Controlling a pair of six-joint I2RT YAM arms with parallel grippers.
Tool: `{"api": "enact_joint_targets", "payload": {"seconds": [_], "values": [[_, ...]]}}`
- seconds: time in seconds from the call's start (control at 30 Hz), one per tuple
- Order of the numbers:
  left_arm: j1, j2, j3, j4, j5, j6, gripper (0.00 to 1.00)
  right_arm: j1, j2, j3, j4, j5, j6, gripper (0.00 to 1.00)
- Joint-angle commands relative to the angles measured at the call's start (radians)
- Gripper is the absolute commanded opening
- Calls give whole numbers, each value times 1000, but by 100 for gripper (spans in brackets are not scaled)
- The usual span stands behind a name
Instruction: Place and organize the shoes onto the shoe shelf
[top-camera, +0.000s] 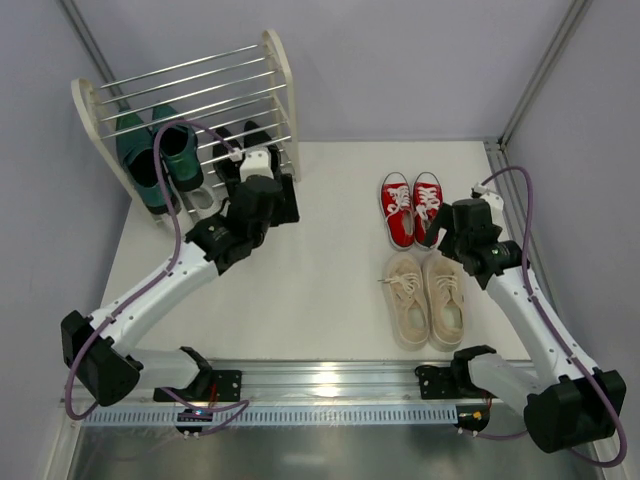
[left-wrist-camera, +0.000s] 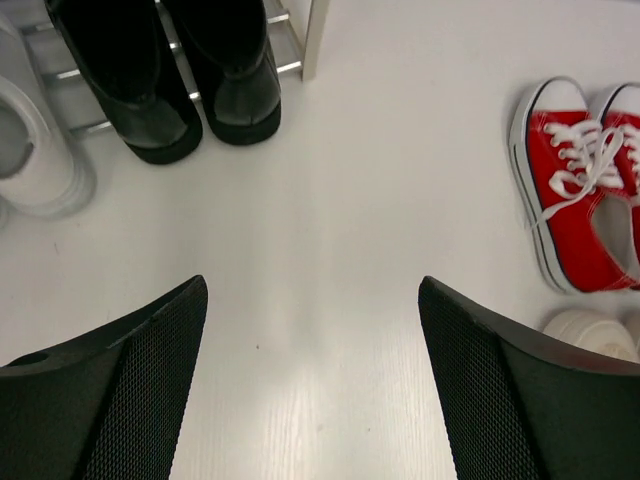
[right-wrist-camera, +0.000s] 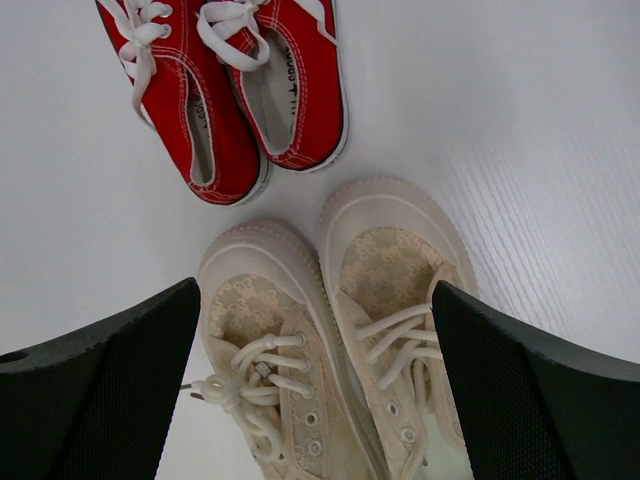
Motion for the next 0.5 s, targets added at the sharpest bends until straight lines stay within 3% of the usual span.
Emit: {"api": "enact_joint_targets", "payload": {"seconds": [0.0, 0.27, 0.47], "values": [[-29, -50, -51, 7, -62, -58, 84, -3, 55, 94, 75, -62, -21, 98], [-48, -203, -163, -47, -7, -136, 84, -3, 278, 213, 182, -94, -138, 100], [-52, -323, -266, -117, 17, -196, 84, -3, 486, 315, 190, -113, -206, 83]]}}
